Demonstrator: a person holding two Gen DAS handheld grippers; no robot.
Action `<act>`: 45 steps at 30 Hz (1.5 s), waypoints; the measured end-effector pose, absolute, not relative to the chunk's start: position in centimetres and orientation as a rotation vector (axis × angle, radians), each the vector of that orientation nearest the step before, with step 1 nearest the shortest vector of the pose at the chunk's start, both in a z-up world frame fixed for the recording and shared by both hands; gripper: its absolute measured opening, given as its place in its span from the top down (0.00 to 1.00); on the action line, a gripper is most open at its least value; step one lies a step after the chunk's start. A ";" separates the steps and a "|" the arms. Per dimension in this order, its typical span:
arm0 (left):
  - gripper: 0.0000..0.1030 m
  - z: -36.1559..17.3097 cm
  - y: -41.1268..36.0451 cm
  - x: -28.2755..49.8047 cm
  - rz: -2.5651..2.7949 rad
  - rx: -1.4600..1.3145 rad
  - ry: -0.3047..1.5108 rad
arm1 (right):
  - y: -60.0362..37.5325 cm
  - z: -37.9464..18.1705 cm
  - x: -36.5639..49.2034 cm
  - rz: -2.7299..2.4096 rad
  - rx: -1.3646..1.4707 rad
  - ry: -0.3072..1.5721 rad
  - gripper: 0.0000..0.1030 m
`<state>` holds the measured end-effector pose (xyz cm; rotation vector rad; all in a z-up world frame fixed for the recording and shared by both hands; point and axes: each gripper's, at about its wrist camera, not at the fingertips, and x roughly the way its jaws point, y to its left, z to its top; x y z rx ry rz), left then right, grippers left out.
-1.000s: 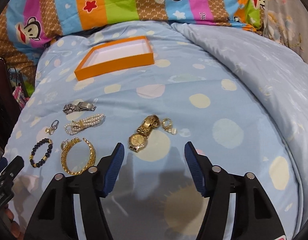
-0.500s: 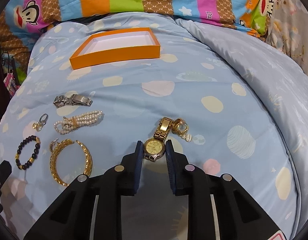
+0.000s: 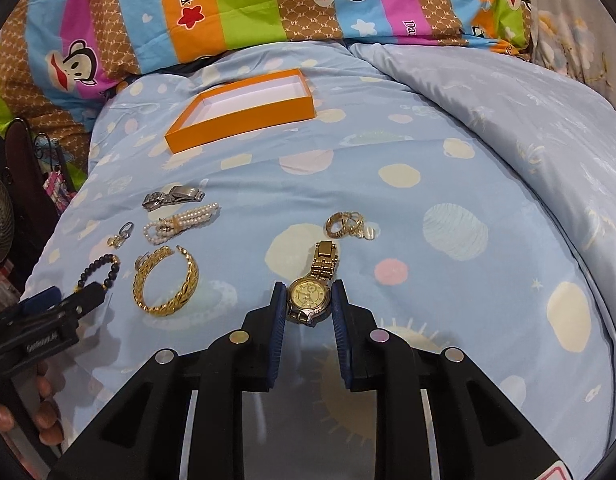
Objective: Organize jewelry
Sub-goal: 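Grasp the black bead bracelet with the left gripper while the right lifts the gold watch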
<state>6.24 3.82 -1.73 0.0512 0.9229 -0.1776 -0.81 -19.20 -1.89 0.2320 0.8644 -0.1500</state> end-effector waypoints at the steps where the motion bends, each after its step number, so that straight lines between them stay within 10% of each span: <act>1: 0.09 -1.9 3.8 6.4 -0.181 0.048 0.931 | -19.1 -1.9 -0.8 -0.147 0.232 0.866 0.79; 9: 0.35 -1.7 3.3 6.3 -0.190 0.075 0.913 | -18.8 -1.7 -1.1 -0.133 0.233 0.852 0.79; 22: 0.32 -1.3 5.1 6.7 -0.171 -0.001 0.903 | -18.9 -1.9 -1.2 -0.134 0.238 0.849 0.79; 33: 0.93 -1.4 4.9 6.9 -0.225 0.020 0.901 | -18.6 -1.8 -1.1 -0.139 0.219 0.848 0.79; 45: 0.93 5.6 4.7 4.3 -0.333 0.002 0.736 | -18.7 4.3 -1.9 -0.090 0.234 0.749 0.79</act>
